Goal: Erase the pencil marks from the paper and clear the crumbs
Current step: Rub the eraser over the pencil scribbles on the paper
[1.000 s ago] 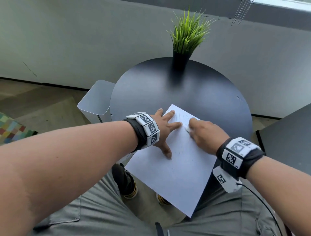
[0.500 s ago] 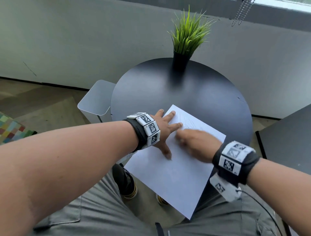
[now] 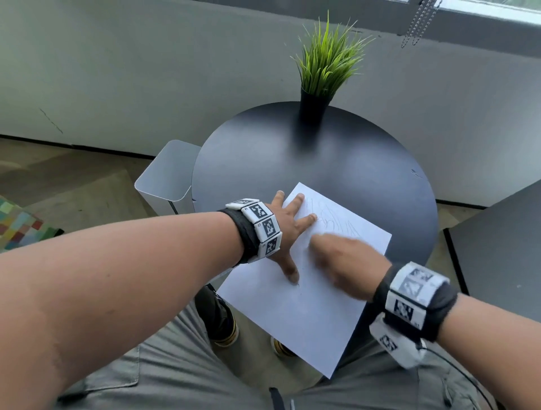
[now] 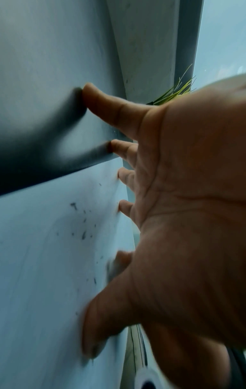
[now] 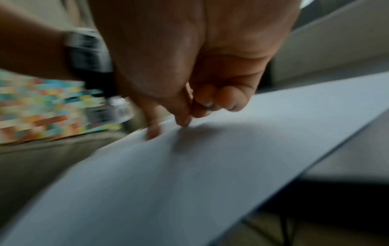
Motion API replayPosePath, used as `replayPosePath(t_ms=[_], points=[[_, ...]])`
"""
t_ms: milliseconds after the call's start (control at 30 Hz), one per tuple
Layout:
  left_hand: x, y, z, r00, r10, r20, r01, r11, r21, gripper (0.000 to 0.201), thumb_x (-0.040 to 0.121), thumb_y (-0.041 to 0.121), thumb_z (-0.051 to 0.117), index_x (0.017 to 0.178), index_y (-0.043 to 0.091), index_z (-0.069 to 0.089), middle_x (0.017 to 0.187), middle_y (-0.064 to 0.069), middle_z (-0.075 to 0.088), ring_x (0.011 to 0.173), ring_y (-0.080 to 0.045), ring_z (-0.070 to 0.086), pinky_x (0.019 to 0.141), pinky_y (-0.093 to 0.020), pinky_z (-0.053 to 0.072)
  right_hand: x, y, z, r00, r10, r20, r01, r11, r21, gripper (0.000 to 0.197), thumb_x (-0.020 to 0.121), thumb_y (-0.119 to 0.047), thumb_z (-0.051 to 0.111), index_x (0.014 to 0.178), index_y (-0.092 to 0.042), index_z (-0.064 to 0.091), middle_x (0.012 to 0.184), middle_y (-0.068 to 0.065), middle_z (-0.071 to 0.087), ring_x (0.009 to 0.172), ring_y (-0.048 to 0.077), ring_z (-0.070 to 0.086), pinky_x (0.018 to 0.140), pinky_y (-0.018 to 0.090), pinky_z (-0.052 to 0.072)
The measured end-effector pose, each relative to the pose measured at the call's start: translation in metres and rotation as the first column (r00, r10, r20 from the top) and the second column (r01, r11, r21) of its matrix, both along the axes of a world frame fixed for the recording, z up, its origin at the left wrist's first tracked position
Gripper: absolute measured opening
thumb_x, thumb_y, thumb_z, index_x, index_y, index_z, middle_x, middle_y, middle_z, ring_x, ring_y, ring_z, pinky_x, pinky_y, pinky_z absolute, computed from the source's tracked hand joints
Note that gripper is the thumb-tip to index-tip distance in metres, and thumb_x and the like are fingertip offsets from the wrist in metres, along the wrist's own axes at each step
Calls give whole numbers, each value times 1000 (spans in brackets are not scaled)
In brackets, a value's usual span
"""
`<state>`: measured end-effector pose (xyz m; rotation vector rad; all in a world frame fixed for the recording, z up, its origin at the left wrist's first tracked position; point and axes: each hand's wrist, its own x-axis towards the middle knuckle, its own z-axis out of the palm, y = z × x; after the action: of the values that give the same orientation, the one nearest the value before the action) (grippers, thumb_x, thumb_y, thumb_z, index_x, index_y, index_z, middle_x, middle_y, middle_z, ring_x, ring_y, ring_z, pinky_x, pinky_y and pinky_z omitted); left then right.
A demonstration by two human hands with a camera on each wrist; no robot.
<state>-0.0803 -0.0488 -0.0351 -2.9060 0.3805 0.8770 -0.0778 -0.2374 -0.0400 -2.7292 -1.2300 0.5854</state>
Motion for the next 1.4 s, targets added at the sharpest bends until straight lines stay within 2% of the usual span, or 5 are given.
replayPosePath(t_ms=[800,933,1133,1300,1400], points=[[13,1,2,996,-78,35,76,996,43,140,48,83,78,157,40,2,157,-1,12,136,-37,28,87,-54,49,14,-2,1,999,51,2,-51,997,-65,16,91,-23,42,108,-23,43,98,-3,53,89,26,56,74,42,49],[10,2,3,998,-62,-2,62,996,59,131,61,78,76,158,41,-3,164,-2,3,146,-41,14,97,-59,44,52,-8,-3,967,-219,129,225,974,-32,21,98,-40,38,98,-19,44,90,2,57,85,33,56,74,41,50],[2,1,0,999,-24,-24,25,999,45,144,50,86,74,157,41,-10,167,0,-18,152,-43,-12,111,-67,32,-10,3,-5,983,180,-40,-181,983,-31,16,92,-21,48,107,-25,43,95,-6,51,85,24,55,69,43,48],[0,1,-2,1000,-30,4,29,999,33,145,49,86,75,158,39,-9,167,-1,-16,152,-44,-11,106,-67,37,33,2,-6,982,-139,126,140,990,1,13,98,-36,39,100,-23,38,92,-2,56,82,27,54,67,37,43],[-1,1,-2,1000,-26,-5,26,999,43,146,49,87,74,157,41,-13,167,0,-19,152,-43,-13,107,-67,37,-1,8,-6,1000,6,20,-6,1000,-10,15,92,-23,48,104,-27,39,95,-3,55,85,26,55,68,38,45]])
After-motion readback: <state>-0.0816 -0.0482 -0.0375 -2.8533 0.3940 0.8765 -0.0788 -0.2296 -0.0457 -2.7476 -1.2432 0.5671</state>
